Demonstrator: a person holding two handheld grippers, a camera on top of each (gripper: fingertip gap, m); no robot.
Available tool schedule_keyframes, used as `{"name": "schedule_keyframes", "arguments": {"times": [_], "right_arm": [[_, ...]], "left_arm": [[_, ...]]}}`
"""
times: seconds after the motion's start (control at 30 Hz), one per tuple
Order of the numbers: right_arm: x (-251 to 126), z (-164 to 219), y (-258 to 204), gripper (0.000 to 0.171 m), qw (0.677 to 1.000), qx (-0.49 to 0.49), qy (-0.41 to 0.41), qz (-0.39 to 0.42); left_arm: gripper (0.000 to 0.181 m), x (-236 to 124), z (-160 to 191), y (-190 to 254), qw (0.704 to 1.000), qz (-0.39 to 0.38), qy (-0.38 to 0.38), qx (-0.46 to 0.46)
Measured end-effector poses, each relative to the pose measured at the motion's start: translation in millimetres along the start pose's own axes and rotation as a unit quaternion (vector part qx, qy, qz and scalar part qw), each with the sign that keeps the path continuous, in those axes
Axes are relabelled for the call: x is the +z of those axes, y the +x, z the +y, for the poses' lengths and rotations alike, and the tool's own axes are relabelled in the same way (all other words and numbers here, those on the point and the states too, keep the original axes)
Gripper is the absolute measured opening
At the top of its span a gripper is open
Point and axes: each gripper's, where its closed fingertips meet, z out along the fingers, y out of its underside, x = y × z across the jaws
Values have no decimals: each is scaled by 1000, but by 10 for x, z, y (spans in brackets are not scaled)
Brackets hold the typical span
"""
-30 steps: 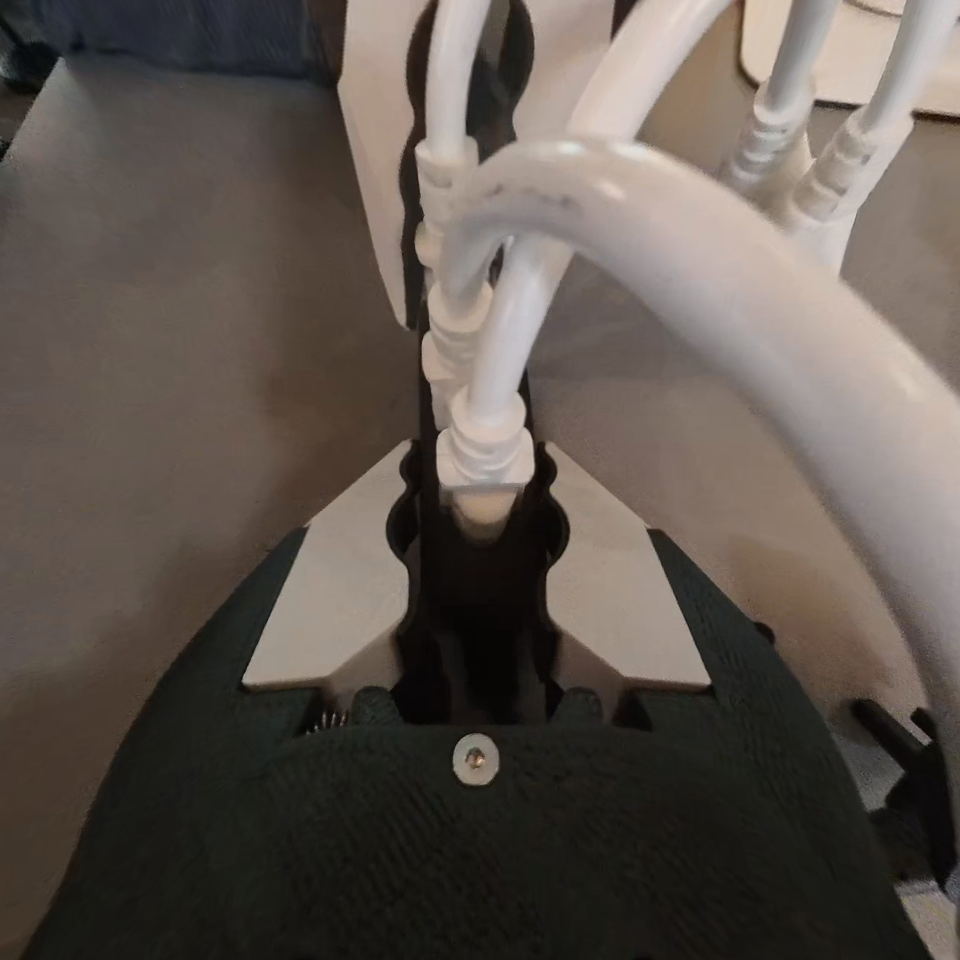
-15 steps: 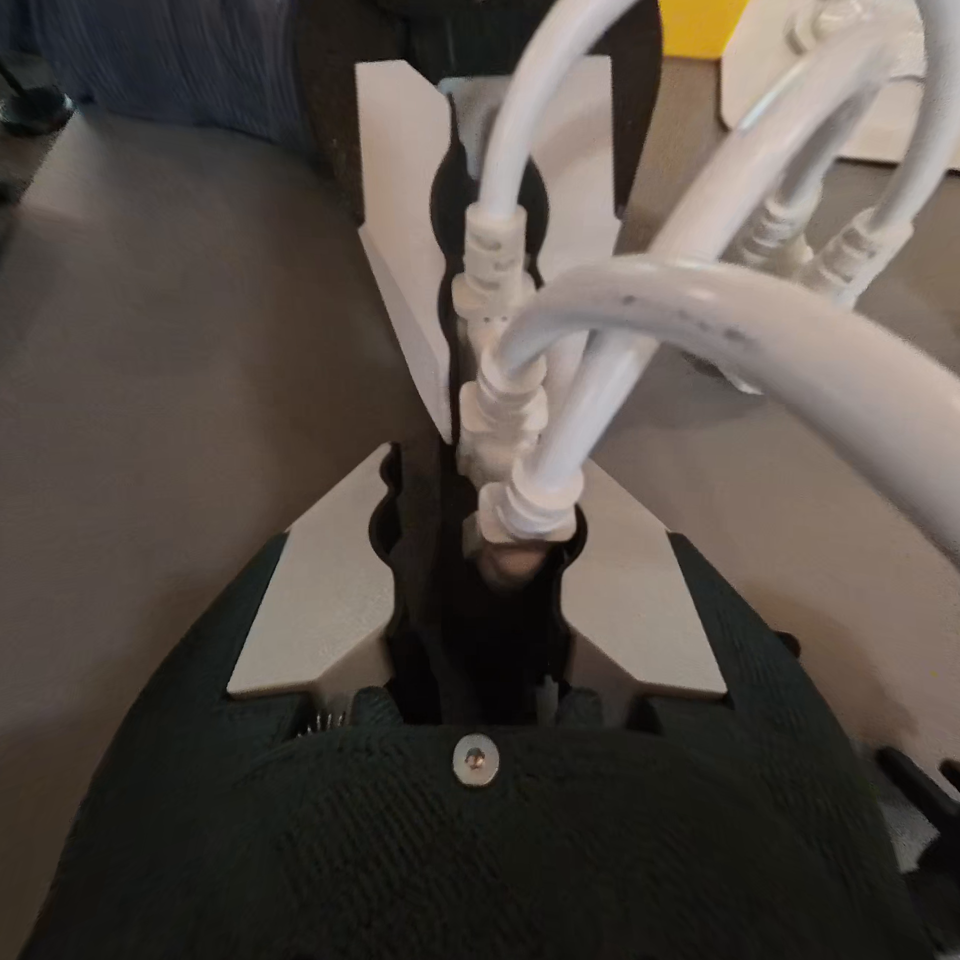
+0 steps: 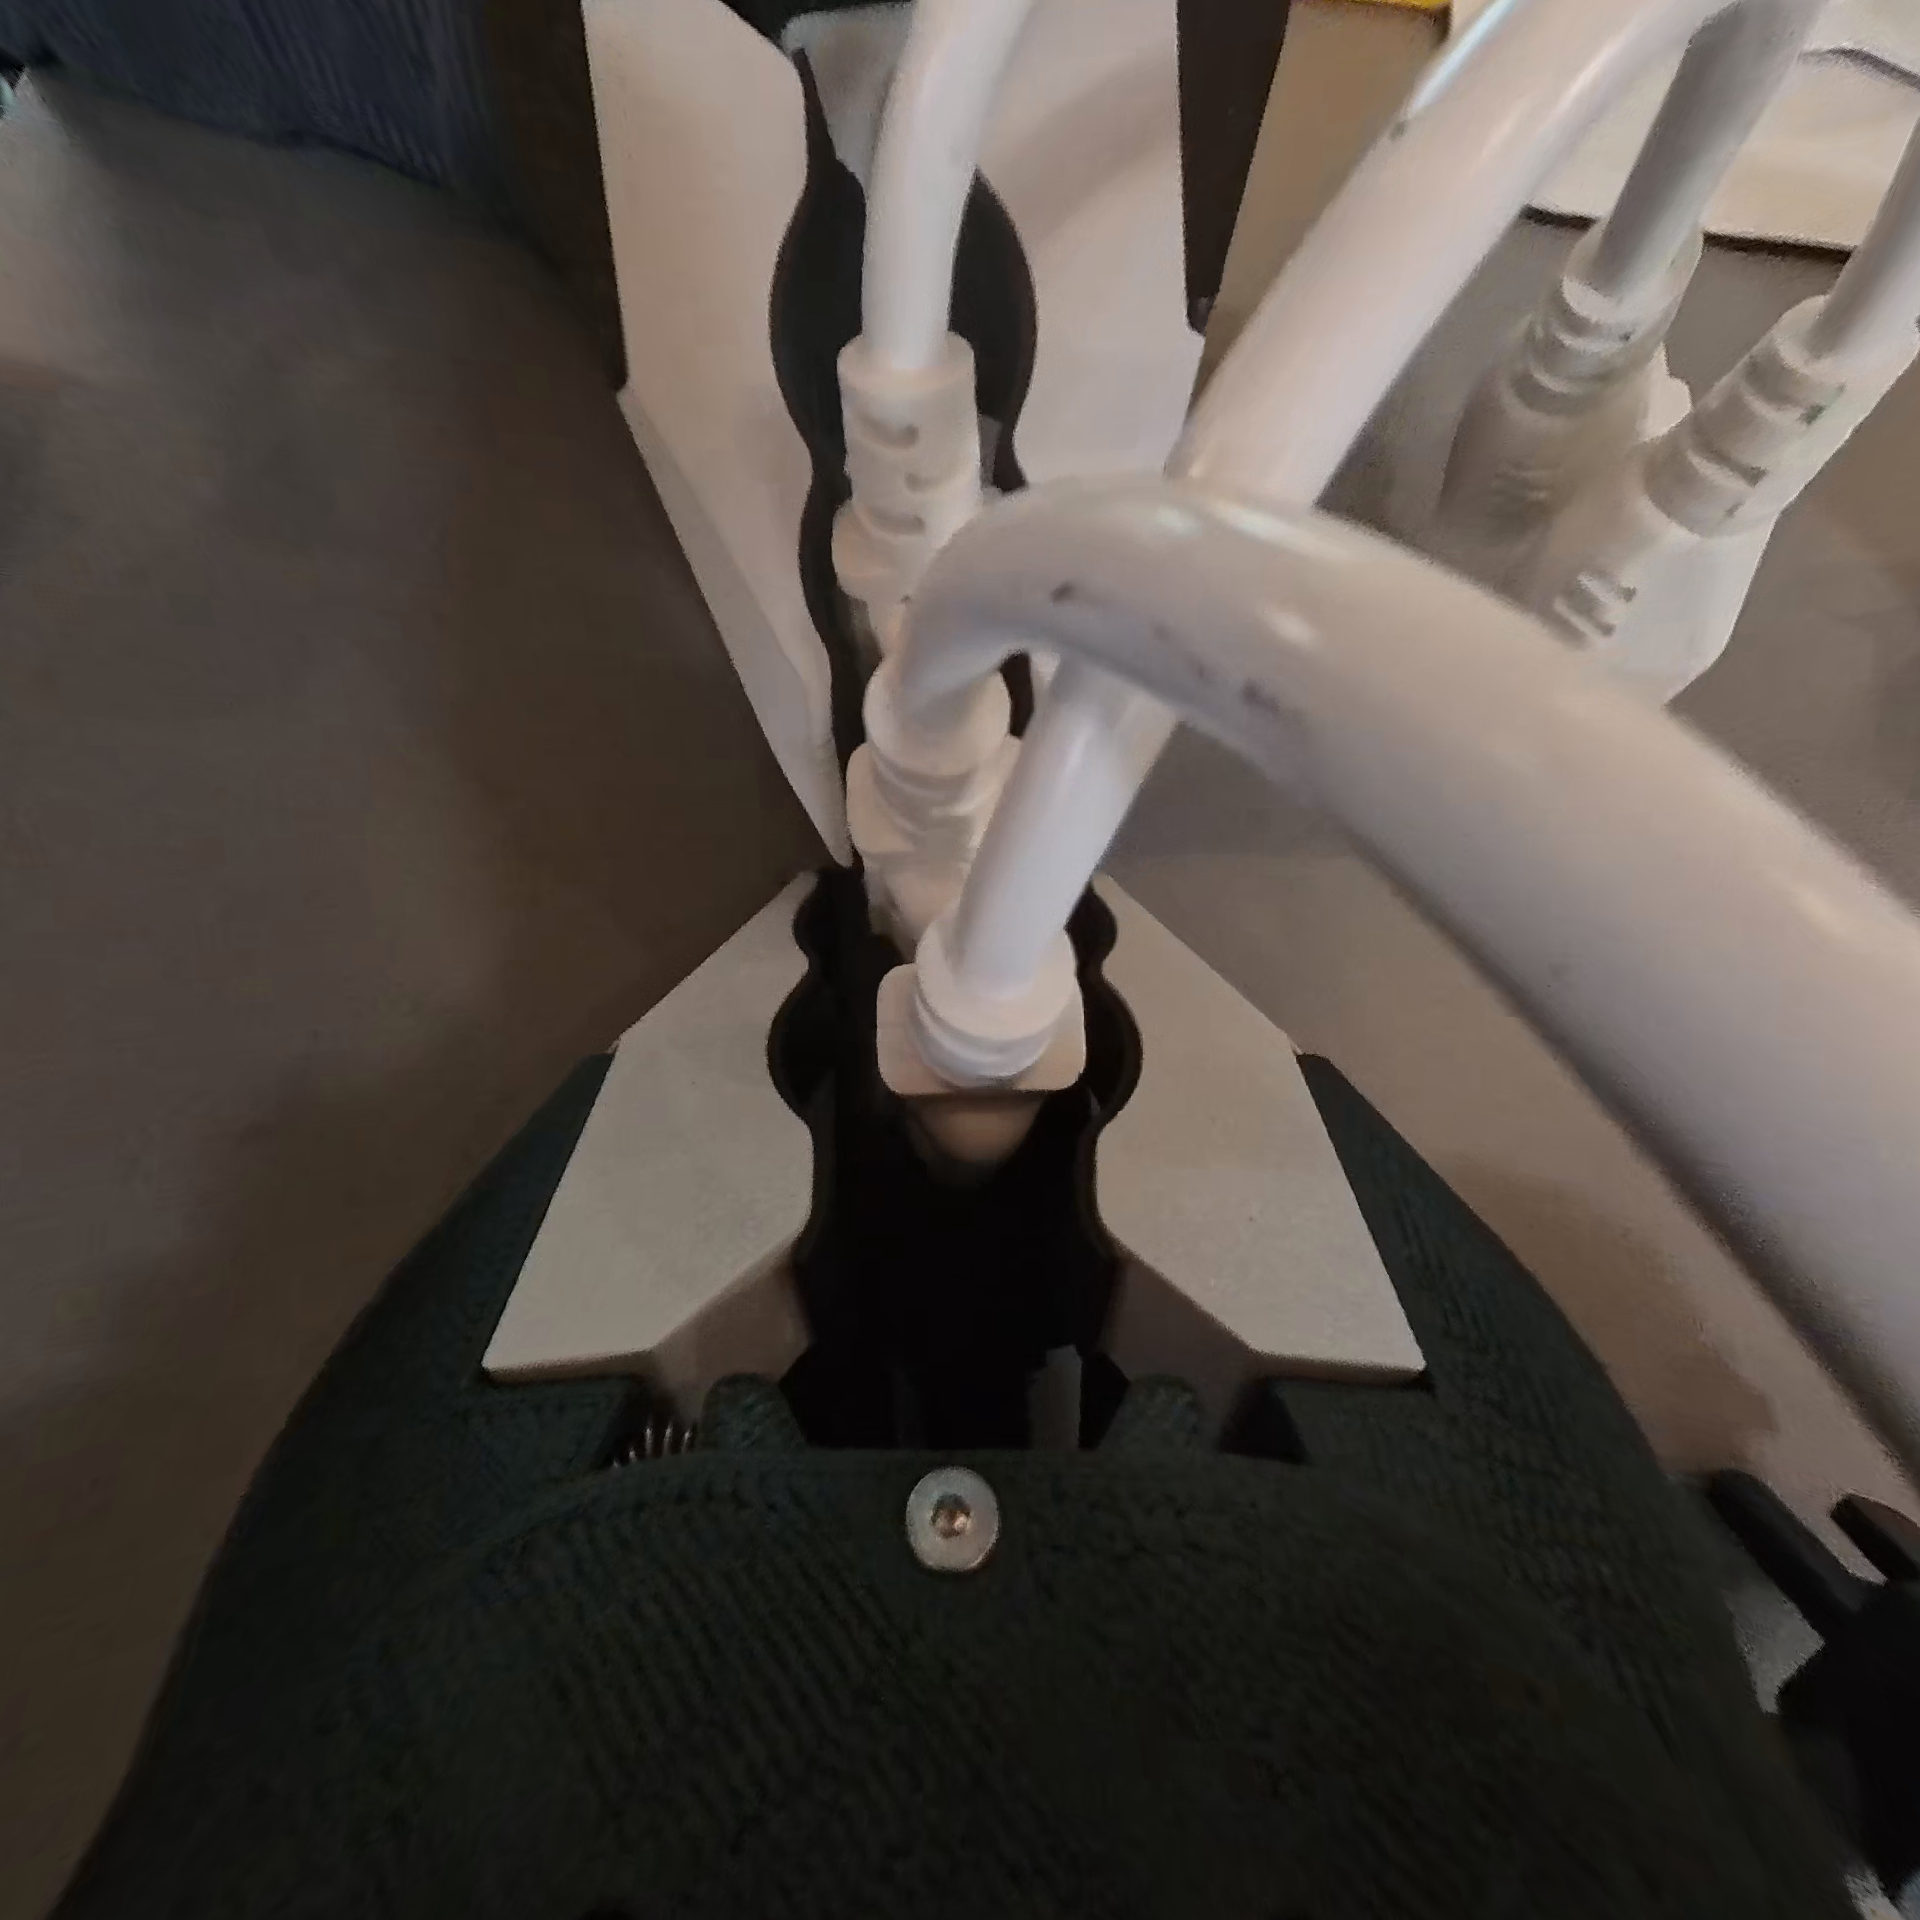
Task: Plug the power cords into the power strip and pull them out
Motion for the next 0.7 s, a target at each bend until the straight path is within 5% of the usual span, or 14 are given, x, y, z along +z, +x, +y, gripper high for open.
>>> {"name": "schedule_keyframes", "arguments": {"times": [0.17,0.2,0.37,0.7], "right_arm": [[1,-2,12,47,1000,1,2,5],[2,-4,18,46,1000,3,2,6],[1,-3,23,47,1000,-2,1,11],[-16,-46,0,47,1000,-5,17,2]], "left_arm": [[17,-63,-125,-14,998,14,48,-43],[97,-61,-117,-23,998,14,46,-42],[17,-61,-117,-22,998,15,45,-47],[16,-69,-185,-5,999,9,29,-28]]}}
